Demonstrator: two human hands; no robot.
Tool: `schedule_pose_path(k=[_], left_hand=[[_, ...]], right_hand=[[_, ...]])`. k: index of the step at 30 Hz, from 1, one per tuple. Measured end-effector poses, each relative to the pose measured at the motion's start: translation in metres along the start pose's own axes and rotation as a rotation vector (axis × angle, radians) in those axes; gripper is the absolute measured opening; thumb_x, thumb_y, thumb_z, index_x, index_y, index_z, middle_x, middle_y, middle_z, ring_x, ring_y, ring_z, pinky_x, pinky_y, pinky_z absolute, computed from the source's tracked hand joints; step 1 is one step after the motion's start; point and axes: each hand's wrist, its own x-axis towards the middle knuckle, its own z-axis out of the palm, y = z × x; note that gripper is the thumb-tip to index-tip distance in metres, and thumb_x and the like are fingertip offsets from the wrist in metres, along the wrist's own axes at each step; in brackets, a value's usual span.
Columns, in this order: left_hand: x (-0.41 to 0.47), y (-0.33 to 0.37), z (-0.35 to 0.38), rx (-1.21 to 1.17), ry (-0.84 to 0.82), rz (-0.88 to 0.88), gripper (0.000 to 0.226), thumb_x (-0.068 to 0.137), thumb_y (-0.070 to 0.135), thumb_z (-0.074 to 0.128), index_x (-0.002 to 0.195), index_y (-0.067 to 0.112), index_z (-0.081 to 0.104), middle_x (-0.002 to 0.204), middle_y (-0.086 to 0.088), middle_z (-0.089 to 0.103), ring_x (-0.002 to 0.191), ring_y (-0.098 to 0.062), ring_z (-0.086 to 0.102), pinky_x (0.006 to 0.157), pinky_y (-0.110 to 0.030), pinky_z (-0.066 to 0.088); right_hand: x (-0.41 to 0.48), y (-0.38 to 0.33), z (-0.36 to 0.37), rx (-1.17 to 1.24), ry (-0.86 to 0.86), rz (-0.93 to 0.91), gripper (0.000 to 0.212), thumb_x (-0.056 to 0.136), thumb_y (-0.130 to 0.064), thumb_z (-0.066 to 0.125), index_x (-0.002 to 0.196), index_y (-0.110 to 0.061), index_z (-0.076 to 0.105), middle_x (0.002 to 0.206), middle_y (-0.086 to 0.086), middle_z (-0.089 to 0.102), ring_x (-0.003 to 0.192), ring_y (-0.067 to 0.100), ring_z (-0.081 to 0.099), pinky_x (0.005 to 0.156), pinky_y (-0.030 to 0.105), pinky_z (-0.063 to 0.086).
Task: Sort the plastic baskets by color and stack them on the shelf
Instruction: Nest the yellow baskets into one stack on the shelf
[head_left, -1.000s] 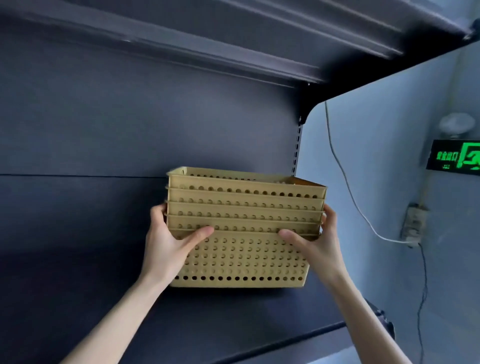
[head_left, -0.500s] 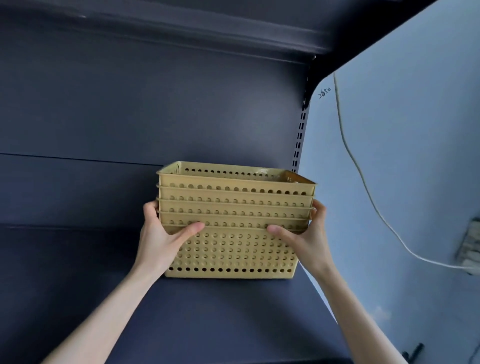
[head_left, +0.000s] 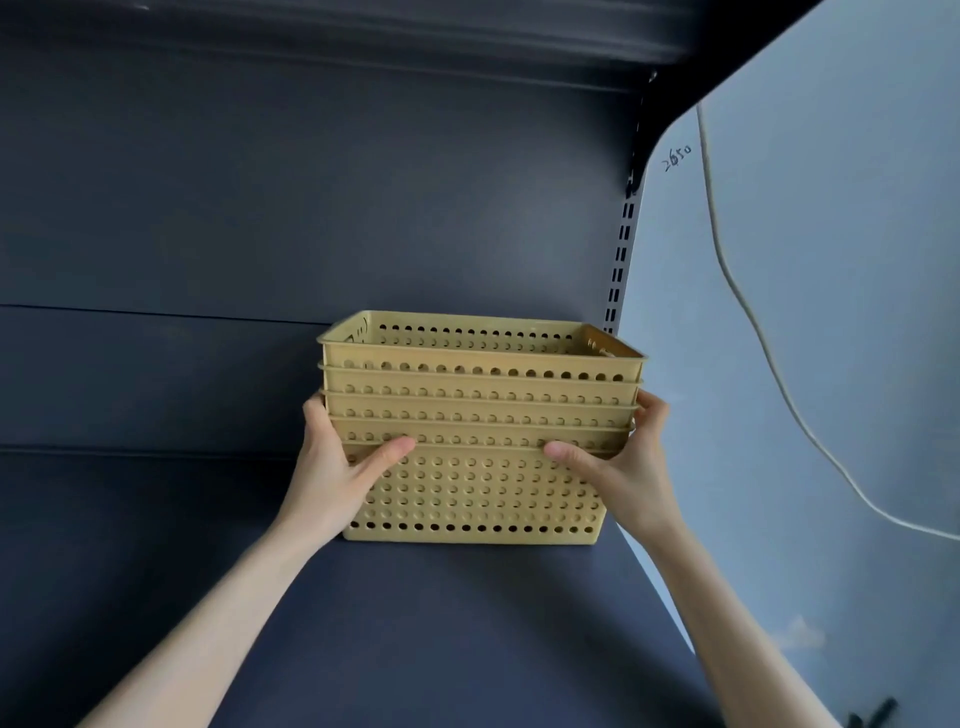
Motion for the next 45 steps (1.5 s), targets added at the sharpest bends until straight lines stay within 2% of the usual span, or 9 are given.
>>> schedule_pose_path(k=[4,10,14,18,22,28,34,40,45], left_hand=[[0.001,-0.001,0.0,0.009,-0.009,-0.002,0.066,0.071,0.034,0.074,0.115,0.02,0.027,0.127,-0.001,0.047,0.111,-0.012,0.047,0.088,-0.024,0.034],[-0.005,0.002,0.002,0.064,0.038,-0.007,0.066,0.067,0.045,0.071,0.112,0.022,0.028,0.124,0.001,0.047,0.104,-0.012,0.049,0.084,-0.029,0.037],[-0.01,0.01,-0.002,0.183,0.025,-0.021,0.072,0.068,0.055,0.066,0.117,0.019,0.029,0.122,0.004,0.052,0.086,-0.001,0.054,0.079,-0.033,0.043],[-0.01,0.019,-0.013,0.505,-0.015,-0.063,0.085,0.069,0.071,0.05,0.125,0.01,0.03,0.121,-0.004,0.058,0.1,-0.028,0.059,0.079,-0.041,0.049],[-0.01,0.029,-0.033,0.811,-0.057,-0.017,0.063,0.085,0.062,0.043,0.122,0.01,0.042,0.115,-0.009,0.064,0.099,-0.034,0.061,0.079,-0.041,0.049],[-0.037,0.06,-0.074,0.816,0.023,0.18,0.041,0.089,0.047,0.051,0.12,0.02,0.055,0.116,-0.001,0.065,0.103,-0.027,0.06,0.077,-0.038,0.045],[-0.081,0.076,-0.152,0.781,0.109,0.324,0.03,0.088,0.038,0.056,0.113,0.021,0.061,0.107,0.006,0.067,0.083,-0.021,0.06,0.07,-0.033,0.046],[-0.143,0.035,-0.277,0.84,0.117,0.253,0.029,0.088,0.044,0.056,0.107,0.023,0.063,0.099,0.01,0.068,0.064,-0.02,0.053,0.068,-0.033,0.043],[-0.192,-0.002,-0.401,0.95,0.117,0.202,0.047,0.081,0.049,0.04,0.105,0.018,0.065,0.092,0.003,0.069,0.079,-0.027,0.065,0.065,-0.036,0.049]], right_hand=[[0.0,-0.003,0.001,-0.013,-0.001,0.005,0.088,0.049,-0.031,0.083,0.116,-0.02,0.027,0.111,-0.017,0.047,0.107,-0.001,0.053,0.09,0.035,0.05],[-0.004,-0.001,0.001,-0.046,-0.009,0.016,0.088,0.053,-0.037,0.081,0.12,-0.025,0.025,0.112,-0.021,0.049,0.103,-0.012,0.054,0.09,0.03,0.049],[-0.01,-0.003,-0.001,-0.156,-0.01,0.049,0.093,0.055,-0.057,0.08,0.126,-0.039,0.023,0.124,-0.014,0.054,0.113,0.012,0.056,0.092,0.047,0.05],[-0.016,-0.016,-0.005,-0.31,-0.024,0.077,0.104,0.057,-0.067,0.072,0.138,-0.035,0.016,0.134,-0.007,0.051,0.115,0.021,0.057,0.093,0.047,0.048],[-0.021,-0.036,-0.012,-0.498,0.001,0.047,0.08,0.079,-0.037,0.071,0.142,-0.016,0.027,0.138,0.001,0.044,0.123,0.024,0.047,0.096,0.04,0.042],[-0.046,-0.079,-0.002,-0.701,-0.016,-0.118,0.047,0.087,-0.033,0.061,0.127,-0.012,0.048,0.134,0.004,0.047,0.111,0.029,0.052,0.085,0.037,0.044],[-0.083,-0.136,0.063,-0.607,-0.13,-0.304,0.033,0.089,-0.032,0.059,0.118,-0.017,0.055,0.121,-0.003,0.057,0.105,0.022,0.058,0.081,0.038,0.048],[-0.158,-0.172,0.183,-0.502,-0.239,-0.342,0.033,0.091,-0.033,0.057,0.12,-0.019,0.054,0.117,-0.002,0.058,0.092,0.021,0.063,0.078,0.037,0.05],[-0.23,-0.205,0.31,-0.43,-0.343,-0.311,0.038,0.092,-0.037,0.054,0.127,-0.024,0.049,0.127,-0.008,0.053,0.108,0.015,0.055,0.085,0.034,0.044]])
